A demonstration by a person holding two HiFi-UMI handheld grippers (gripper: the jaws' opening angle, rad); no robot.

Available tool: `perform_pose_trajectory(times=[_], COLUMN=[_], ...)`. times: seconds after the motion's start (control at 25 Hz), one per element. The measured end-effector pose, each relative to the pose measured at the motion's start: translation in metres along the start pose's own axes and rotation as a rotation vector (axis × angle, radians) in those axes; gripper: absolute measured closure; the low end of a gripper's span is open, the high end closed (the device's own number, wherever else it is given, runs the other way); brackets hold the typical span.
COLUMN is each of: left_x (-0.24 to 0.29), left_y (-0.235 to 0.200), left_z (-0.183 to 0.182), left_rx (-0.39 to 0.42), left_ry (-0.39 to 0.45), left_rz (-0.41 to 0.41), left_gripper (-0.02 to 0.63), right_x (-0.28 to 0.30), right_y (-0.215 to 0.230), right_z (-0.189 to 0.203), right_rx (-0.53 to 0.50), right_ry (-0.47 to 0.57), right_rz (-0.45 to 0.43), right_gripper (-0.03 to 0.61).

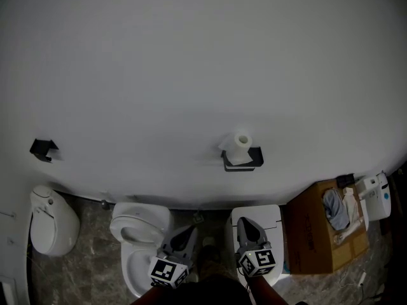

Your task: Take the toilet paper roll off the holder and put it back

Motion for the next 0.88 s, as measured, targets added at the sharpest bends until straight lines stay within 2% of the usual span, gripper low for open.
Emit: perform_pose_trajectory(times=[0.2,0.32,0.44,0.64,0.72,0.88], left_x=[0.050,0.096,0.149,0.227,0.251,0.296], left_y=[-0.013,-0.019,-0.024,-0.031,-0.039,-0.047], left_z=[0.001,-0.010,-0.016,-0.024,-0.026,-0.023], left_rx=[0.023,-0.001,0.023,0.028,0.017,0.068], left_ry=[-0.010,-0.013,-0.019,0.017,0.039,0.030], left_rz=[-0.011,-0.011,0.010,0.042,0.043,0.048], left_gripper=[0.607,0.607,0.606,0.594,0.451,0.316], right_x=[0.048,0.072,0.090,0.109,0.119,0.131], right_y=[0.043,0.067,0.094,0.136,0.147,0.166], right_z=[-0.016,-0.023,-0.027,-0.025,-0.020,-0.008], right_rx=[0.027,0.040,0.039,0.054,0.057,0.077], right_ry=[0.052,0.064,0.074,0.040,0.026,0.005], right_rz=[0.000,0.006,0.033,0.050,0.049,0.048], right_gripper=[0.578,0.578,0.578,0.578,0.578,0.578])
Point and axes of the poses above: the fingertips, and each gripper's own axes: x forward along the fingers, y to its right, z out of its underside, the point moved 9 cm from there along -x, backward along the fingers
